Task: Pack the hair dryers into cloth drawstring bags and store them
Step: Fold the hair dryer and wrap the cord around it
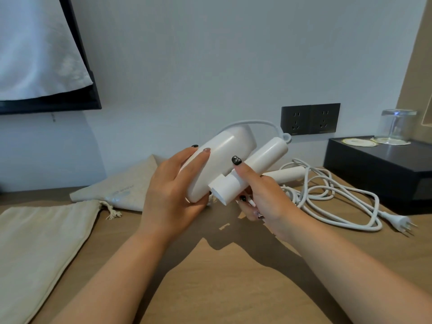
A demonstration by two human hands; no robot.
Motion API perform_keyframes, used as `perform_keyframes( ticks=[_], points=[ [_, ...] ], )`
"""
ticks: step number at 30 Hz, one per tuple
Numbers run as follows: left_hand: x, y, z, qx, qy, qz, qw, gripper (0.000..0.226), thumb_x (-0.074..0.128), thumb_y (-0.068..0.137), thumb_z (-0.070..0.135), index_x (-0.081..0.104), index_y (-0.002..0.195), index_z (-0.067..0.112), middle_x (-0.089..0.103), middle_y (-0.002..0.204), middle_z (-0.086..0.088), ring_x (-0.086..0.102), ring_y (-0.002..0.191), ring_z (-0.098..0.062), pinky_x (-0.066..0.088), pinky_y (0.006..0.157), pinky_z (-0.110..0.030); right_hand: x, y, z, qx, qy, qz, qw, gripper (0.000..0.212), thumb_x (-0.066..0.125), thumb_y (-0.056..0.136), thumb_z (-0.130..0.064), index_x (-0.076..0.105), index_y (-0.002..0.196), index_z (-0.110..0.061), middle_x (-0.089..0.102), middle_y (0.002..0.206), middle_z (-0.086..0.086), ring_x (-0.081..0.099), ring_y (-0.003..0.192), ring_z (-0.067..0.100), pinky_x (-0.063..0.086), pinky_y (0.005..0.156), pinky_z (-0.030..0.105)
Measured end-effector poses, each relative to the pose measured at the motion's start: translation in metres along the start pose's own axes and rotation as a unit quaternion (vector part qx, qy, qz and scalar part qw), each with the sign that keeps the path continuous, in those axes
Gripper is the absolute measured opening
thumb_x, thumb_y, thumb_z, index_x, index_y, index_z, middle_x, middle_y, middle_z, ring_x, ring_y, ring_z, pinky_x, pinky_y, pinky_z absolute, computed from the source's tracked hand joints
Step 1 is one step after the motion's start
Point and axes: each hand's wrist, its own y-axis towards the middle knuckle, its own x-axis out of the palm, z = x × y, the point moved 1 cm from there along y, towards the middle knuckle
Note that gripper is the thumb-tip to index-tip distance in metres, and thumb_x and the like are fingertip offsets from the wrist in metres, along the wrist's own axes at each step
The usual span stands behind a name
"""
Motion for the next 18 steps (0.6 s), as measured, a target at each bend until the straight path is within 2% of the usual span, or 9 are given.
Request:
perform_keyframes(
  ticks=[2, 4, 5, 8, 11, 12, 13, 16, 18],
  points=[
    [-0.001, 0.001, 0.003, -0.036, -0.034, -0.005, 0.999, 0.081, 0.085, 0.067, 0.021, 0.047, 0.139, 0.015, 0.050, 0.134, 0.006, 0.049, 0.121, -0.016, 0.039, 0.101, -0.024, 0.000, 0.000, 0.002, -0.007, 0.011, 0.025, 1.000, 0.056, 0.052, 0.087, -0.058, 0.057, 0.099, -0.003, 0.029, 0.048, 0.000, 0.020, 0.040, 0.014, 0.019, 0.043, 0.025],
    [-0.003, 0.001, 0.012, -0.150, -0.123, -0.016, 0.981, 0.099, 0.090, 0.063, 0.021, 0.034, 0.143, 0.031, 0.047, 0.121, 0.025, 0.051, 0.114, -0.002, 0.040, 0.095, -0.013, -0.001, 0.000, 0.004, -0.019, 0.021, 0.048, 0.998, 0.044, 0.051, 0.091, -0.049, 0.053, 0.088, -0.006, 0.032, 0.048, 0.002, 0.026, 0.038, 0.013, 0.022, 0.041, 0.022],
    [-0.002, 0.001, 0.015, -0.216, -0.186, -0.024, 0.958, 0.104, 0.091, 0.061, 0.020, 0.029, 0.143, 0.038, 0.049, 0.114, 0.028, 0.054, 0.109, 0.001, 0.045, 0.091, -0.013, -0.001, 0.000, 0.004, -0.029, 0.033, 0.059, 0.997, 0.038, 0.051, 0.093, -0.045, 0.054, 0.083, -0.008, 0.039, 0.046, 0.001, 0.034, 0.036, 0.012, 0.027, 0.040, 0.020],
    [-0.002, 0.002, 0.015, -0.347, -0.382, -0.082, 0.852, 0.100, 0.089, 0.056, 0.015, 0.038, 0.140, 0.034, 0.058, 0.123, 0.010, 0.063, 0.109, -0.012, 0.058, 0.077, -0.030, -0.006, 0.001, 0.004, -0.081, 0.071, 0.064, 0.992, 0.022, 0.063, 0.091, -0.030, 0.056, 0.082, -0.011, 0.059, 0.050, -0.010, 0.057, 0.047, 0.002, 0.043, 0.043, 0.014],
    [-0.010, 0.004, 0.014, -0.388, -0.602, -0.163, 0.679, 0.075, 0.086, 0.051, 0.023, 0.062, 0.121, 0.016, 0.068, 0.112, -0.015, 0.070, 0.097, -0.031, 0.060, 0.069, -0.038, -0.014, 0.000, 0.002, -0.114, 0.045, 0.024, 0.992, 0.028, 0.058, 0.075, -0.039, 0.055, 0.084, -0.012, 0.060, 0.050, -0.011, 0.055, 0.045, -0.001, 0.040, 0.041, 0.012],
    [-0.013, 0.004, 0.014, -0.386, -0.644, -0.190, 0.633, 0.071, 0.090, 0.049, 0.028, 0.068, 0.115, 0.014, 0.069, 0.107, -0.016, 0.070, 0.093, -0.032, 0.061, 0.070, -0.040, -0.017, 0.000, 0.003, -0.117, 0.027, 0.010, 0.993, 0.033, 0.060, 0.073, -0.043, 0.055, 0.084, -0.013, 0.059, 0.050, -0.011, 0.054, 0.044, -0.001, 0.039, 0.041, 0.012],
    [-0.015, 0.004, 0.015, -0.378, -0.666, -0.213, 0.607, 0.069, 0.093, 0.047, 0.032, 0.072, 0.110, 0.013, 0.070, 0.104, -0.016, 0.071, 0.091, -0.032, 0.061, 0.071, -0.041, -0.017, -0.001, 0.002, -0.114, 0.009, -0.003, 0.993, 0.038, 0.061, 0.070, -0.047, 0.055, 0.084, -0.012, 0.059, 0.050, -0.010, 0.054, 0.043, -0.001, 0.039, 0.040, 0.012],
    [-0.017, 0.002, 0.014, -0.375, -0.678, -0.243, 0.584, 0.067, 0.095, 0.042, 0.033, 0.076, 0.104, 0.013, 0.070, 0.100, -0.016, 0.070, 0.088, -0.033, 0.060, 0.072, -0.044, -0.015, -0.001, 0.002, -0.119, 0.001, -0.020, 0.993, 0.034, 0.059, 0.074, -0.040, 0.054, 0.082, -0.007, 0.057, 0.047, -0.008, 0.052, 0.040, 0.000, 0.039, 0.039, 0.011],
    [-0.017, 0.003, 0.012, -0.378, -0.654, -0.241, 0.609, 0.062, 0.089, 0.047, 0.025, 0.074, 0.106, 0.013, 0.070, 0.100, -0.015, 0.069, 0.088, -0.032, 0.059, 0.071, -0.043, -0.015, 0.003, 0.004, -0.121, -0.007, -0.022, 0.992, 0.043, 0.076, 0.063, -0.049, 0.061, 0.078, -0.012, 0.061, 0.057, -0.003, 0.059, 0.051, 0.007, 0.047, 0.046, 0.018]
  ],
)
